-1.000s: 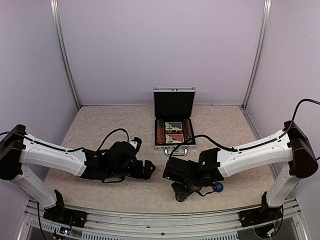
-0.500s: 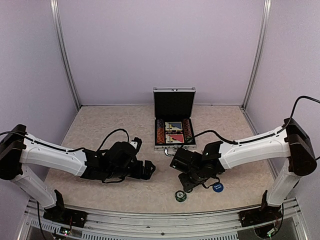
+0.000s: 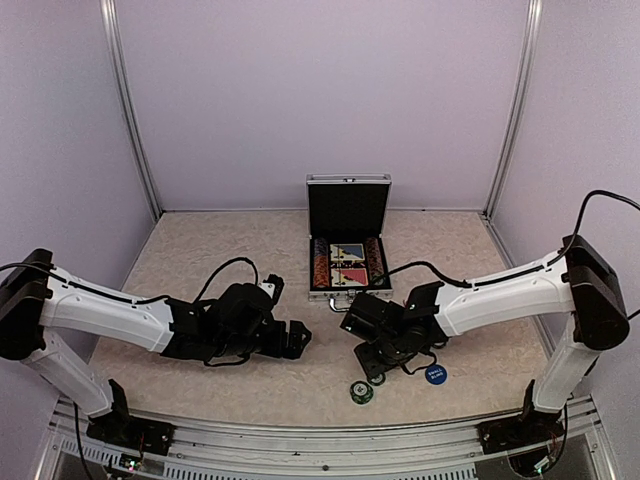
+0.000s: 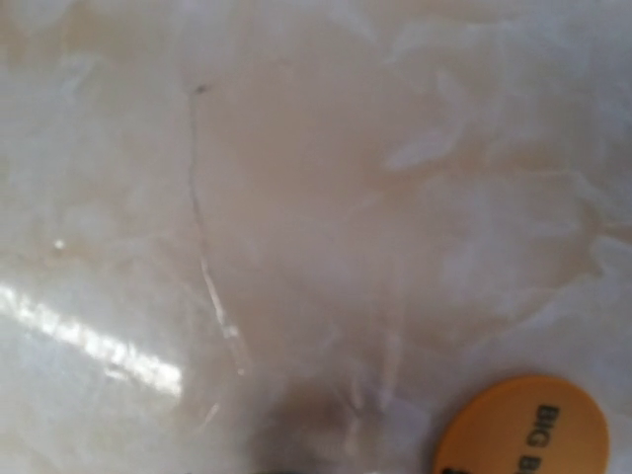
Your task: Pack up texas hold em set
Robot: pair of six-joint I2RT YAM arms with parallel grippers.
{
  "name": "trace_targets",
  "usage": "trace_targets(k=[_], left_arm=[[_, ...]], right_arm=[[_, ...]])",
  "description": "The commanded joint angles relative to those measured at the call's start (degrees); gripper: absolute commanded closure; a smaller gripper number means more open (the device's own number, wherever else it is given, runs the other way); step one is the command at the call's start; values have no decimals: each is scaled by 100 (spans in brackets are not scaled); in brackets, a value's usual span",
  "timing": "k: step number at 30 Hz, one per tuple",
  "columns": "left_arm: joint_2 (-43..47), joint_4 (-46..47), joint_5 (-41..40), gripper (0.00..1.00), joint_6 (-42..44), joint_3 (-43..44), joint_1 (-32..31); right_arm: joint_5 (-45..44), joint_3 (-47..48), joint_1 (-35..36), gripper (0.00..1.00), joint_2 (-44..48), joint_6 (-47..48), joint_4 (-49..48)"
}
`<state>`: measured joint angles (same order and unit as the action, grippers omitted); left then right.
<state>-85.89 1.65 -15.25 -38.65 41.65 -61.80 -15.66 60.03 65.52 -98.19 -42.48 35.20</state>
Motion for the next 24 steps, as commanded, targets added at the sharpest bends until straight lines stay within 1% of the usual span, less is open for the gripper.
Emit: trace_targets(k=[1,7,14,24], left_arm=[[-11,140,21,1,-37,-96,4],[-25,141,11,1,-28,-100,2],[-7,142,-5,1,-11,-138,23],[-29,193,30,1,-11,-139,33]], right_arm=[[65,-25,-30,46,-220,51,-117],[132,-32,-30,46,-411,43,-160],[242,-214,9,46,-271,-24,-134],[316,-330,321,46,-252,-272,50]])
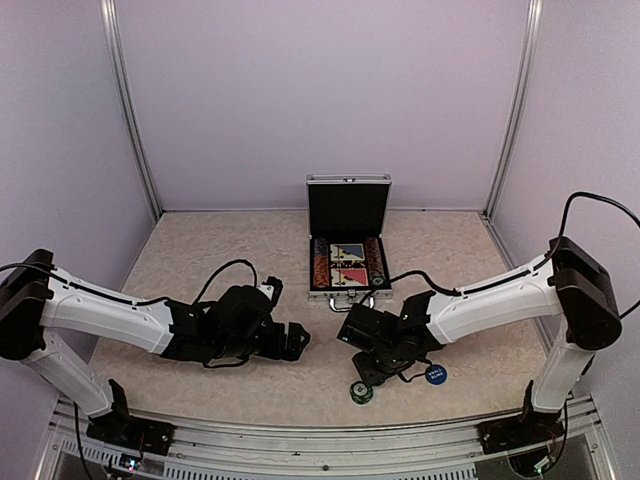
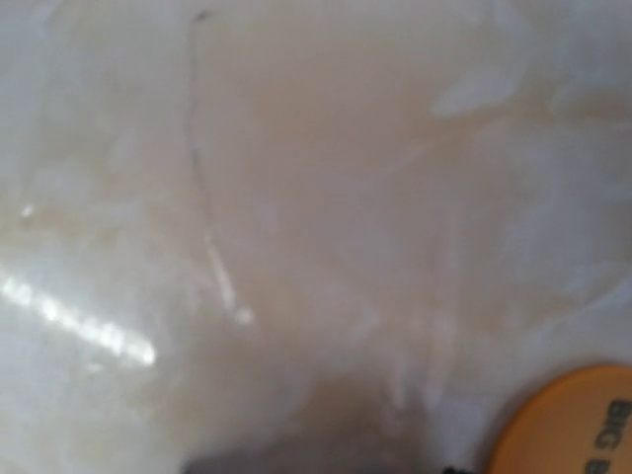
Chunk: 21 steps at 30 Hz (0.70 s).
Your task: Pack up texas hold em set
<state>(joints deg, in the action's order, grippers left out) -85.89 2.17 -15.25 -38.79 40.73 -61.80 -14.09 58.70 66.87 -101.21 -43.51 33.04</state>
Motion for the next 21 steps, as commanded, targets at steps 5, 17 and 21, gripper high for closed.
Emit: trace_targets(k=[5,17,21], left_arm=[[-17,139,30,1,-6,-56,29],[-32,160,52,1,-15,-48,28],[9,130,40,1,-17,-79,30]], right_arm=[[187,-400,245,46,198,-367,238],[247,-614,257,50,143,-390,-74],[240,-618,256,53,118,-354,-111]])
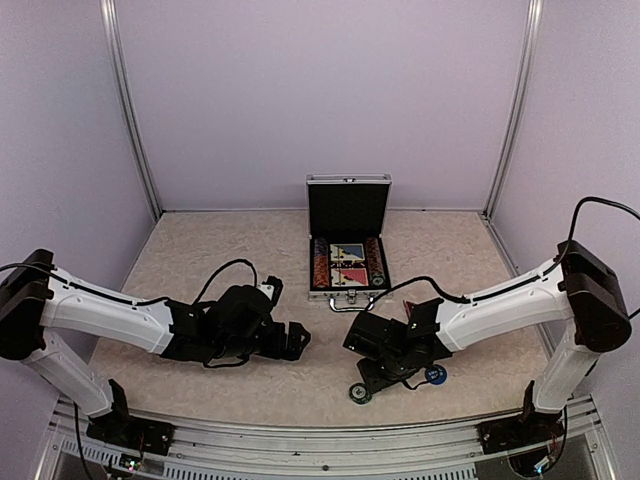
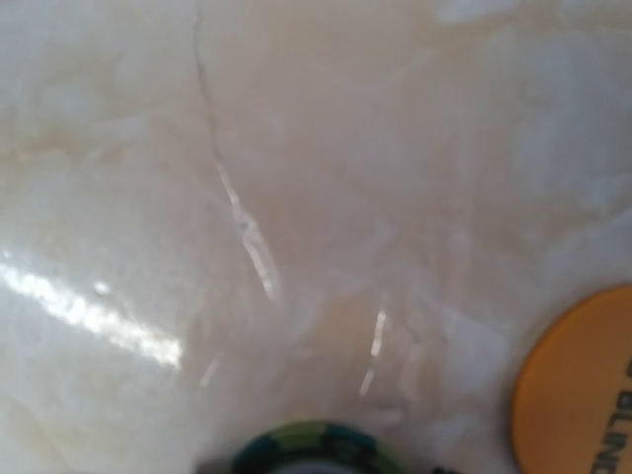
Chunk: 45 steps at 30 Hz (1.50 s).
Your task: Pack up texas hold em set
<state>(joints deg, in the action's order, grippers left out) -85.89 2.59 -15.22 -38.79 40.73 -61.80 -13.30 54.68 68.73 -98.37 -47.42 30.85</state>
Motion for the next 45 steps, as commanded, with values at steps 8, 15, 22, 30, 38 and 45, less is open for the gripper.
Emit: trace_targets(k=[8,15,22,30,38,45], left_arm=[[24,101,37,1,-24,-70,32],[2,87,54,1,2,-6,32],[-27,85,58,1,0,14,30],[-90,67,72,1,28,87,30],[-112,66,72,1,42,102,28],[-51,75,47,1,20,17,35]], right_arm=[[4,-216,70,59,3,-48,213],[-322,144,72,59,228,10,649],[-469,518,92,59,416,145,889],[-457,847,603,58,321,260,870],[-348,871,916,58,144,139,828],[-185,671,984,57,49,110,612]])
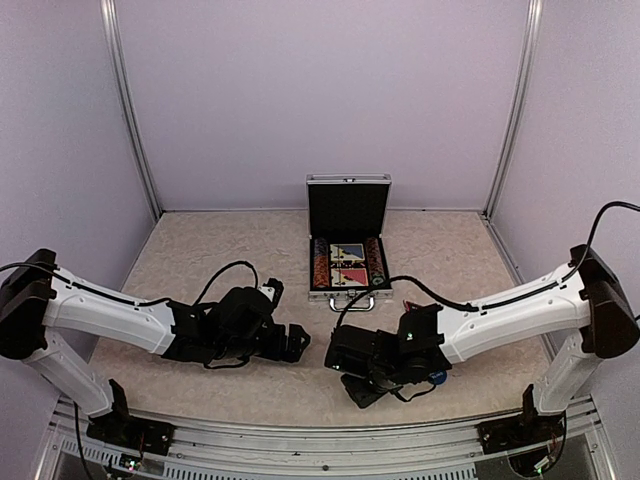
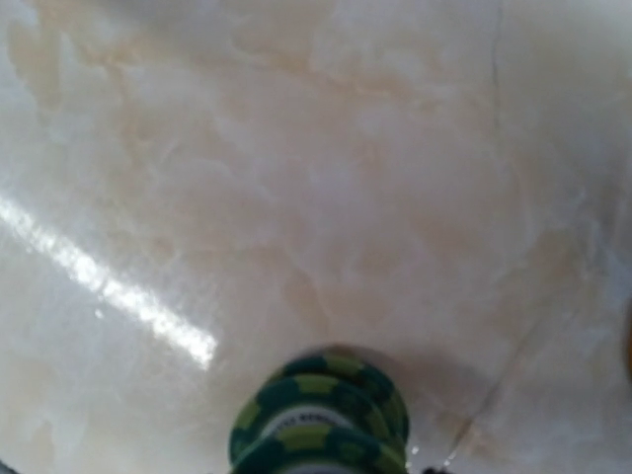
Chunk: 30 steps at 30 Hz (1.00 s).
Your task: Pack up texas hold em set
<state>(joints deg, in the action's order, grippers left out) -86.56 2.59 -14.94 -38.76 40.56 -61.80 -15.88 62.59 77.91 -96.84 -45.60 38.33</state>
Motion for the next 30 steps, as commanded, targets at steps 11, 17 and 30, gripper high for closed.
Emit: trace_targets(k=[11,17,30], left_arm=[[27,93,22,1,5,14,29],[51,93,12,1,1,-20,28],[-50,172,89,1,160,81,-122]], right_arm=[[-42,-54,63,50,-289,7,-199],[-257,-19,56,43,-57,-101,96],[-615,-1191,-1417,26,1652,-788,354]])
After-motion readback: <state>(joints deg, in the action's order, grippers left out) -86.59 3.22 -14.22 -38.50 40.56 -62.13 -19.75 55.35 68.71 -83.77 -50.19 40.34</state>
